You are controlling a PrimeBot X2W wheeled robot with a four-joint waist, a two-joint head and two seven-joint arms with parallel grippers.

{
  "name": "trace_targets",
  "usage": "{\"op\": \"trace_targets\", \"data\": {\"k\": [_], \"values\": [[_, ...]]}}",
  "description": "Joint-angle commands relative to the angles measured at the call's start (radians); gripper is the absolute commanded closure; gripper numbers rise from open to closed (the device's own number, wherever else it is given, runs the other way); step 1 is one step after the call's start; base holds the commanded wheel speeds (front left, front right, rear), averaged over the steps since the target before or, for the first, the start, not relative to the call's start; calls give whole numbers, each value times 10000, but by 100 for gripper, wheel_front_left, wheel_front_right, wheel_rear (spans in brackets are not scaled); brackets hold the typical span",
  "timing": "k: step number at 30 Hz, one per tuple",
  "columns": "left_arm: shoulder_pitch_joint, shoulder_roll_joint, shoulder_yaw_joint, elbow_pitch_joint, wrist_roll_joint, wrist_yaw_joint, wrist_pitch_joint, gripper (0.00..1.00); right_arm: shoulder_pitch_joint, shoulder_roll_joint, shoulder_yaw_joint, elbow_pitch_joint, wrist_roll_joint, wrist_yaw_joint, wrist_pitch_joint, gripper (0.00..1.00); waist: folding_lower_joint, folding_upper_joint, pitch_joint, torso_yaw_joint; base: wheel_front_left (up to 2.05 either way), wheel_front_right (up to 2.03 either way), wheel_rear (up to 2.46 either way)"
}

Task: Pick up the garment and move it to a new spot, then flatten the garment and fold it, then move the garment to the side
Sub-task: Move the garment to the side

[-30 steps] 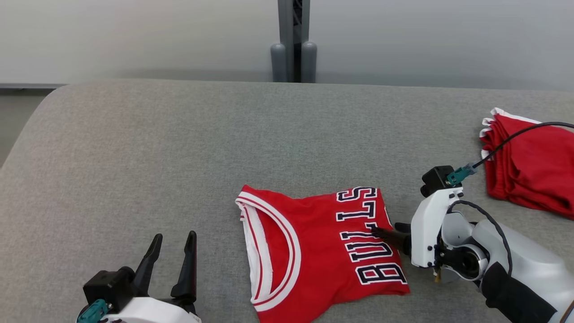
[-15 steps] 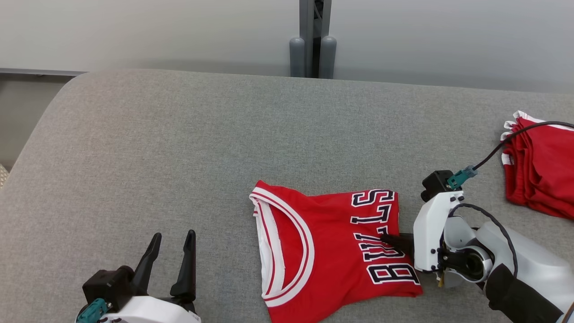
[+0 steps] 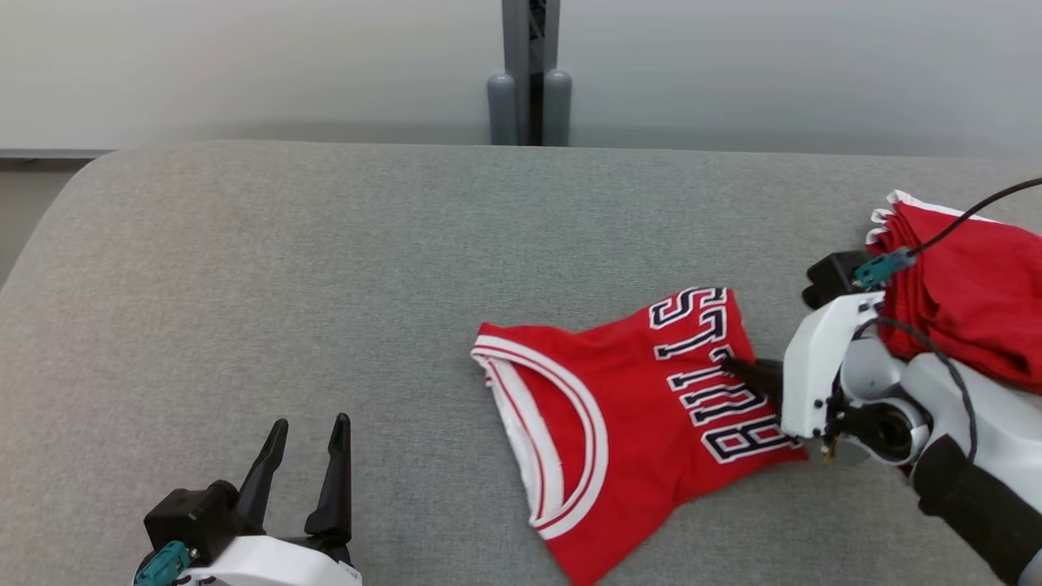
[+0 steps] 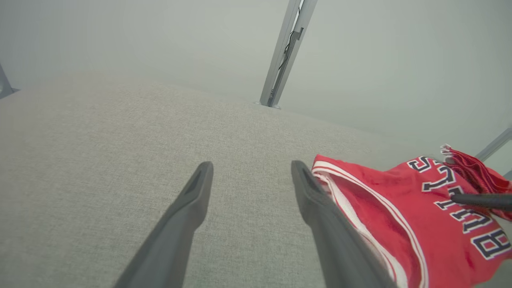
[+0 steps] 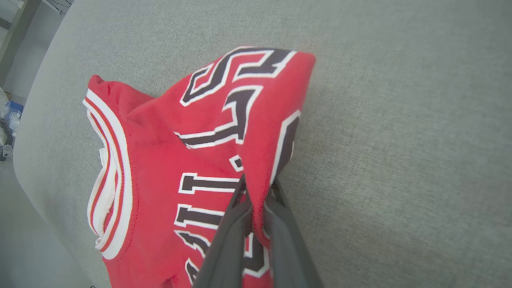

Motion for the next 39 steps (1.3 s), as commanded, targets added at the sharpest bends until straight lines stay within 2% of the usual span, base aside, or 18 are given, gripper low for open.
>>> {"op": "trace_targets", "data": {"k": [1, 7, 15, 21, 30, 39], "values": [[-88, 62, 18, -38, 38, -13, -55, 0, -157, -144, -74, 74, -108, -3, -92, 100, 0, 0, -10, -180, 0, 0, 0], [-197, 105, 17, -154, 114, -7, -65, 0, -655, -378, -374, 380, -508, -3, -207, 100, 0, 0, 64, -924, 0, 0, 0], [-496, 193, 19, -361, 240, 29, -27, 0, -1238, -223, -761, 615, -1073, -3, -297, 100, 0, 0, 430, -2215, 0, 0, 0], [-811, 218, 14, -389, 299, 3, 32, 0, -1541, -17, -1060, 708, -1356, -3, -337, 100, 0, 0, 685, -2693, 0, 0, 0], [-1025, 112, -38, -167, 259, -80, -24, 0, -2169, 707, -1671, 844, -1706, -1, -182, 100, 0, 0, 835, -2787, 0, 0, 0], [-967, -48, -62, 36, 160, -160, -124, 0, -3166, 838, -2362, 1453, -2402, -3, 60, 100, 0, 0, 669, -2586, 0, 0, 0]]}}
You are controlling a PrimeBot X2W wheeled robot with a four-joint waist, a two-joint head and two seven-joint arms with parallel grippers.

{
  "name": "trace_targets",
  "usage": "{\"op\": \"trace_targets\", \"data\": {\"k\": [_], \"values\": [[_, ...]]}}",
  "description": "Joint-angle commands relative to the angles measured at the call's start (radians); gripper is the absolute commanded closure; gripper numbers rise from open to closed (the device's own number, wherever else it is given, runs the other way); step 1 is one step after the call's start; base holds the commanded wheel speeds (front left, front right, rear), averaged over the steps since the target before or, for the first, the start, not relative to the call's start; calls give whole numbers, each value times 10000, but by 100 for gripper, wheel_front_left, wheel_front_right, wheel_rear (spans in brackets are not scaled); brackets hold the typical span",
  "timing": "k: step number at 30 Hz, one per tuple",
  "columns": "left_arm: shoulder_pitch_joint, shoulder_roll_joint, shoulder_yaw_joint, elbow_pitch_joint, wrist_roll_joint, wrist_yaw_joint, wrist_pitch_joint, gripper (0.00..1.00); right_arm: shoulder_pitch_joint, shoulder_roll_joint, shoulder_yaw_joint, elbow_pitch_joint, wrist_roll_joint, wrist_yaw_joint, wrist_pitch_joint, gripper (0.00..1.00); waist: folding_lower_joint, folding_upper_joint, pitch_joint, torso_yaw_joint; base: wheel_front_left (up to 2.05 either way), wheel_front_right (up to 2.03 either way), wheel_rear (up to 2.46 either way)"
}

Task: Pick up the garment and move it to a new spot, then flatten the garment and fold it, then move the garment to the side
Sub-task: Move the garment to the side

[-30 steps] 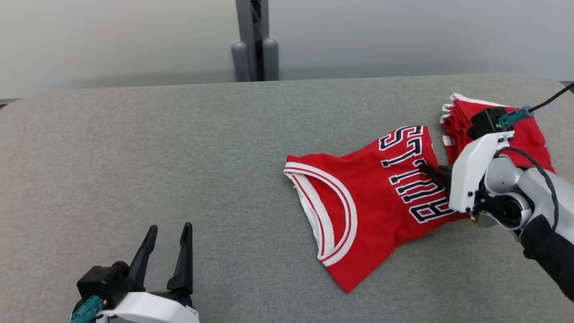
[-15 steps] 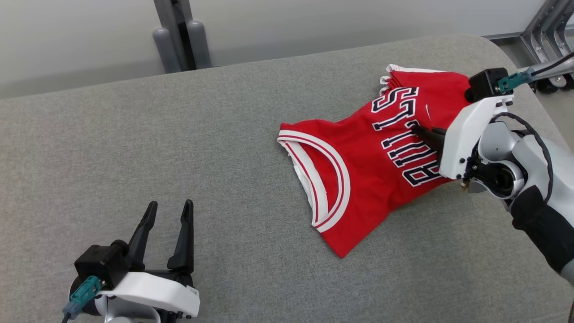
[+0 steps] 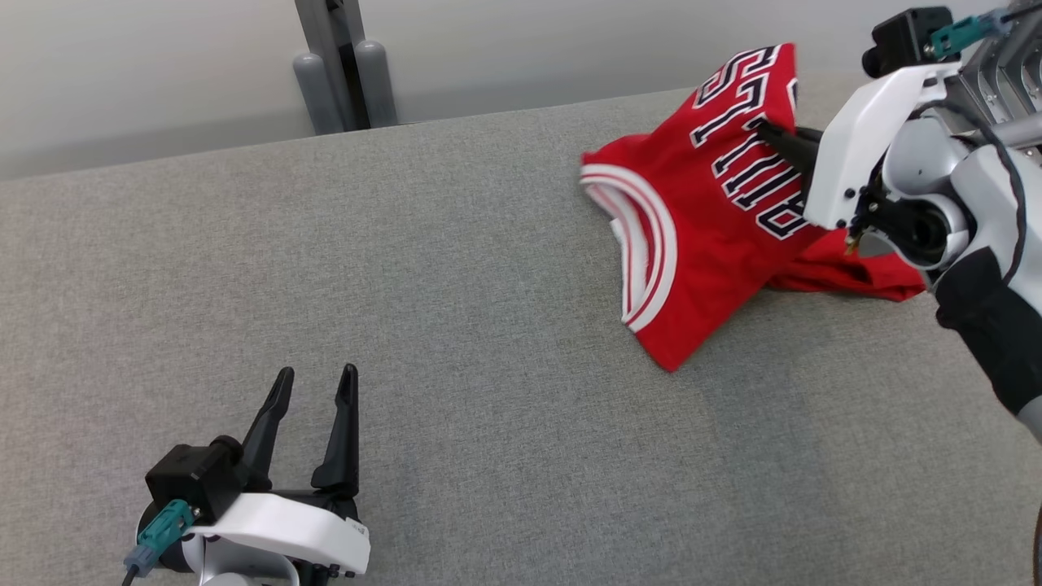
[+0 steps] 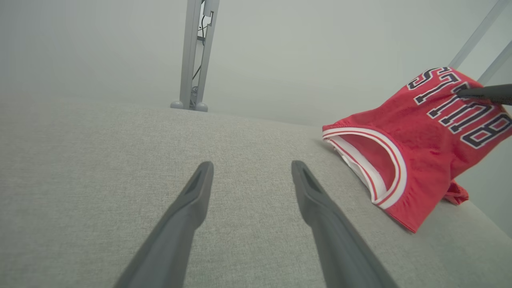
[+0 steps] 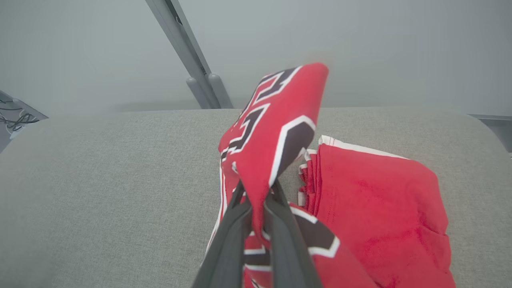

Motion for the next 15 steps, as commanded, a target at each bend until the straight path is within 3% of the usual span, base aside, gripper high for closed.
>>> {"op": "trace_targets", "data": {"k": [1, 15], "values": [[-48, -15, 9, 56, -47, -50, -77, 0, -277, -65, -127, 196, -265, 0, 177, 100, 0, 0, -21, 43, 0, 0, 0], [-253, 13, -32, 152, -3, -162, -94, 0, -1218, -450, -629, 1268, -1579, 0, 461, 100, 0, 0, 258, 252, 0, 0, 0]]}}
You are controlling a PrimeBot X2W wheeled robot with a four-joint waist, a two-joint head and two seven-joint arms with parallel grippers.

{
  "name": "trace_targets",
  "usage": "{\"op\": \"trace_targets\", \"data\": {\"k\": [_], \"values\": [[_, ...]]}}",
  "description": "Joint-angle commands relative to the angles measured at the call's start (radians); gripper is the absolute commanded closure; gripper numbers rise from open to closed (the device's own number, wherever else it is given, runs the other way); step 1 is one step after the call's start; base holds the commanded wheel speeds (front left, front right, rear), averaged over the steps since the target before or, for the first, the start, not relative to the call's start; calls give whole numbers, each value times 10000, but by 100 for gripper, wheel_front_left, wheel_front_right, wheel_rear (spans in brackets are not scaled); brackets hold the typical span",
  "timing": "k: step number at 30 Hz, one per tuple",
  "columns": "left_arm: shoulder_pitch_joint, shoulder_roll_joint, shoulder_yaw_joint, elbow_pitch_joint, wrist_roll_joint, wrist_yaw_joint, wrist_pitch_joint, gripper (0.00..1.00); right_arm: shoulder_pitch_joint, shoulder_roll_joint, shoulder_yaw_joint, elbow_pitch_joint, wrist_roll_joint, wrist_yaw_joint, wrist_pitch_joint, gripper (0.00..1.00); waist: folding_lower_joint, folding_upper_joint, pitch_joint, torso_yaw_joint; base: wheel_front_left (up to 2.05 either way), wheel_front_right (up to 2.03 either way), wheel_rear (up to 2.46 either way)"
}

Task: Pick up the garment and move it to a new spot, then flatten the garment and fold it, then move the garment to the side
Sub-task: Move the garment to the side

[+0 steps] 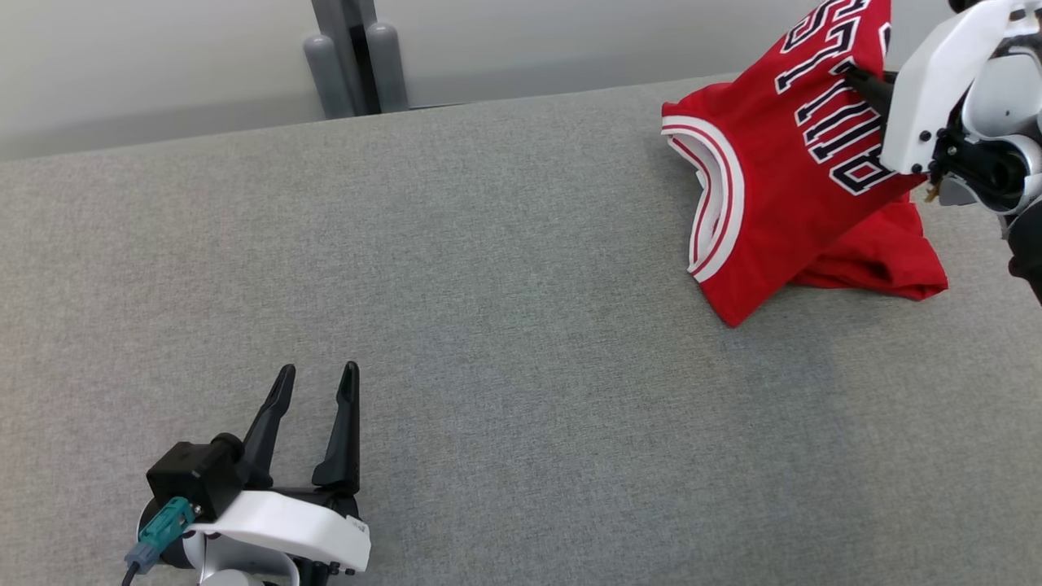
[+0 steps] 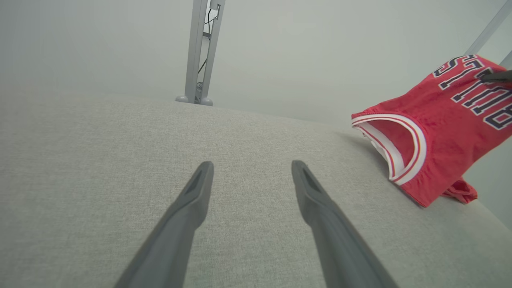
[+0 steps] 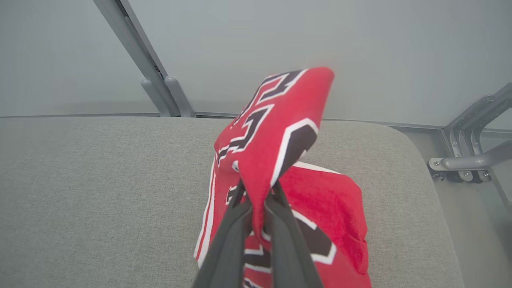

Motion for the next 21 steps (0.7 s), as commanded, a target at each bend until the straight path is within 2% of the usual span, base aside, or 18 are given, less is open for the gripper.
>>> {"op": "trace_targets", "data": {"k": [1, 15, 21], "values": [[-193, 40, -8, 37, 10, -75, -8, 0, -132, -29, -48, 201, -240, -1, -176, 100, 0, 0, 65, 66, 0, 0, 0], [-345, 98, -105, 57, 41, -70, 38, 0, -416, 68, 248, 2375, -2071, -1, -1104, 100, 0, 0, 437, 395, 0, 0, 0], [-478, 130, -181, 30, 96, -90, 104, 0, -469, -53, 304, 2861, -2724, -1, -1319, 100, 0, 0, 709, 588, 0, 0, 0]]}}
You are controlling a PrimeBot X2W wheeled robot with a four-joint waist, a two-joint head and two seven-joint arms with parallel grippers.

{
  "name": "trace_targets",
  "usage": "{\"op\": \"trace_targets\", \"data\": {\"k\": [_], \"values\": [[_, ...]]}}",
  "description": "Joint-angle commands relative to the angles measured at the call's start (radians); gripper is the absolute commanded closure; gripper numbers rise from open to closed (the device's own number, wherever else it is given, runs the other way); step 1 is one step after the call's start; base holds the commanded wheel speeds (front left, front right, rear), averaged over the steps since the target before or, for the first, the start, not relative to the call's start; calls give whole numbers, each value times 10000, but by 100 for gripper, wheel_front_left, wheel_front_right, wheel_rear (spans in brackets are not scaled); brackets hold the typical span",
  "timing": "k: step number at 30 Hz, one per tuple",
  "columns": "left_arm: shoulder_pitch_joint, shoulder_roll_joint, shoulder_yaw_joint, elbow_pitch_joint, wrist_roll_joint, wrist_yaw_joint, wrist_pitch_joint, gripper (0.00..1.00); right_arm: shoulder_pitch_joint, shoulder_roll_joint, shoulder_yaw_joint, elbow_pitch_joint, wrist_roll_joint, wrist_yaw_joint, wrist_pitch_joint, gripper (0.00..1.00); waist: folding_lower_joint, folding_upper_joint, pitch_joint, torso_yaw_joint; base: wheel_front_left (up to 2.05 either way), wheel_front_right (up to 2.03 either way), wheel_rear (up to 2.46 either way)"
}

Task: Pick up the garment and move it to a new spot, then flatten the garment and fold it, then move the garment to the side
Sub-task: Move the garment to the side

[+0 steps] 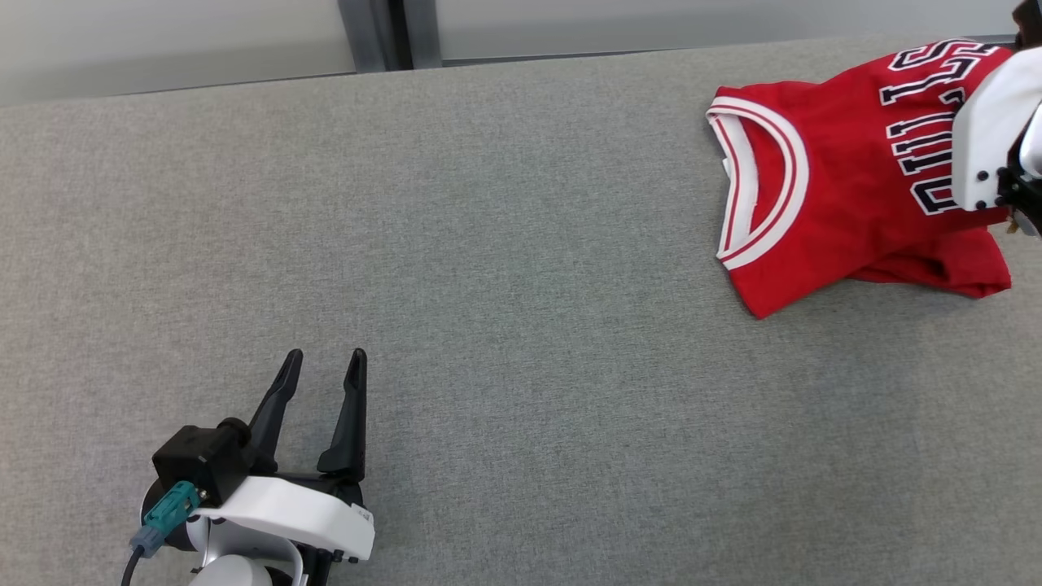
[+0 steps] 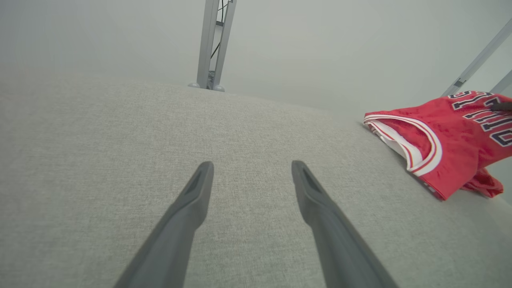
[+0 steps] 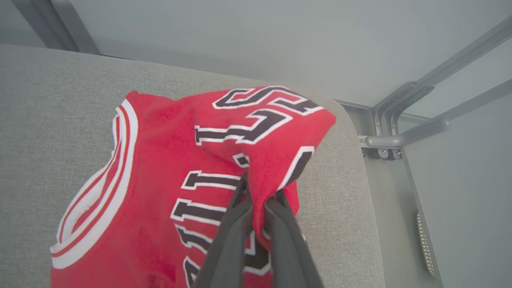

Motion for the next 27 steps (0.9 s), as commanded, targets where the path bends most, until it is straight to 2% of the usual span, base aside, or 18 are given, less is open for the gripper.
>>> {"op": "trace_targets", "data": {"k": [1, 15, 16, 17, 18, 20, 21, 22, 27], "values": [[-143, 56, -13, -4, 52, -17, 11, 0, -54, -118, -2, 53, -136, -3, -96, 100, 0, 0, 65, 71, 0, 0, 0], [-340, 124, -80, -8, 96, 1, 53, 0, 452, -715, -774, 147, -1485, -3, 21, 100, 0, 0, 481, 294, 0, 0, 0], [-363, 133, -83, -5, 100, 3, 70, 0, 483, -738, -853, 148, -1607, -3, 14, 97, 0, 0, 504, 299, 0, 0, 0], [-380, 147, -86, -1, 101, 4, 82, 0, 526, -740, -940, 150, -1727, -3, 3, 88, 0, 0, 524, 300, 0, 0, 0], [-394, 154, -92, 3, 102, 2, 92, 0, 561, -732, -1030, 152, -1821, -3, -20, 73, 0, 0, 539, 304, 0, 0, 0], [-413, 175, -98, 13, 98, -3, 114, 0, 599, -713, -1246, 146, -2007, -3, -49, 55, 0, 0, 565, 310, 0, 0, 0], [-429, 186, -98, 18, 95, -2, 106, 0, 617, -702, -1342, 146, -2105, -3, -67, 13, 0, 0, 577, 310, 0, 0, 0], [-445, 198, -96, 19, 91, 0, 118, 0, 653, -688, -1441, 143, -2217, -3, -89, 0, 0, 0, 586, 310, 0, 0, 0], [-470, 250, -97, -3, 96, 47, 153, 0, 784, -617, -1957, 146, -2756, -3, -156, 0, 0, 0, 616, 292, 0, 0, 0]]}}
